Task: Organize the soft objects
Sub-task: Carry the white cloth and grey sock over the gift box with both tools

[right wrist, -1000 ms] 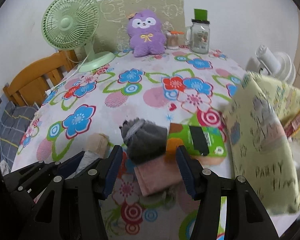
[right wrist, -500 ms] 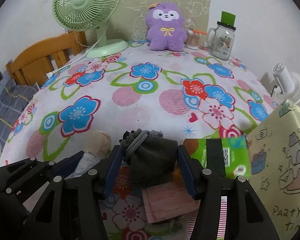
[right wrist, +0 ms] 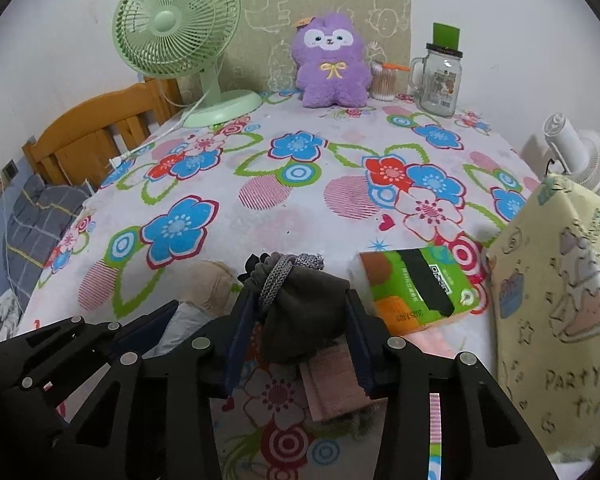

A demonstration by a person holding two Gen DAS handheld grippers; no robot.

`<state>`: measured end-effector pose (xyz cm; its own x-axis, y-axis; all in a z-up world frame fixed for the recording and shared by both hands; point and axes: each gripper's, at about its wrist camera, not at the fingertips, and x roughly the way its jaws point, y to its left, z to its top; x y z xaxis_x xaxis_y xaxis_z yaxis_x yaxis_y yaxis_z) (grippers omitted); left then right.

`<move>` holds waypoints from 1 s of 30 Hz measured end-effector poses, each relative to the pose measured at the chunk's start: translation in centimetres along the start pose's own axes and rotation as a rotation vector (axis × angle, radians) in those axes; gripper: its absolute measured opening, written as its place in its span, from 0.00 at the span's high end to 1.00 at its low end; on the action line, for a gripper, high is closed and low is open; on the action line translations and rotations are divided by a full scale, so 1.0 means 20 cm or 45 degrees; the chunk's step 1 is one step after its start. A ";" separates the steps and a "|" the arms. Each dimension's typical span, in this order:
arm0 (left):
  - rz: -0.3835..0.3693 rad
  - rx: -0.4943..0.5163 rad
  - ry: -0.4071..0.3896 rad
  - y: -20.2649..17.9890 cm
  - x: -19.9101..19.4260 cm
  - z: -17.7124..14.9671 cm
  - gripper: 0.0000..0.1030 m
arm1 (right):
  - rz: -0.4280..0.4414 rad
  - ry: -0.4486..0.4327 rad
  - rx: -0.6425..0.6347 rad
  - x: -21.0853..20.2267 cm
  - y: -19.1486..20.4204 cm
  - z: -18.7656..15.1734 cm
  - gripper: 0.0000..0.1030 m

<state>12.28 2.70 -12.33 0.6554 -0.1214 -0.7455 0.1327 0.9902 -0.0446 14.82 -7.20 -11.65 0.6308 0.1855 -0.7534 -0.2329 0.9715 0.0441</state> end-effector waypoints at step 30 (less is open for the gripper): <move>-0.022 0.097 -0.196 -0.34 -0.44 -0.03 0.80 | -0.074 -0.206 0.048 -0.59 -0.17 -0.10 0.55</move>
<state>5.21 -2.85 -5.78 0.7579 -0.1533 -0.6341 0.1969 0.9804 -0.0016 6.63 -13.02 -4.26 0.7541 0.1476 -0.6400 -0.1668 0.9855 0.0308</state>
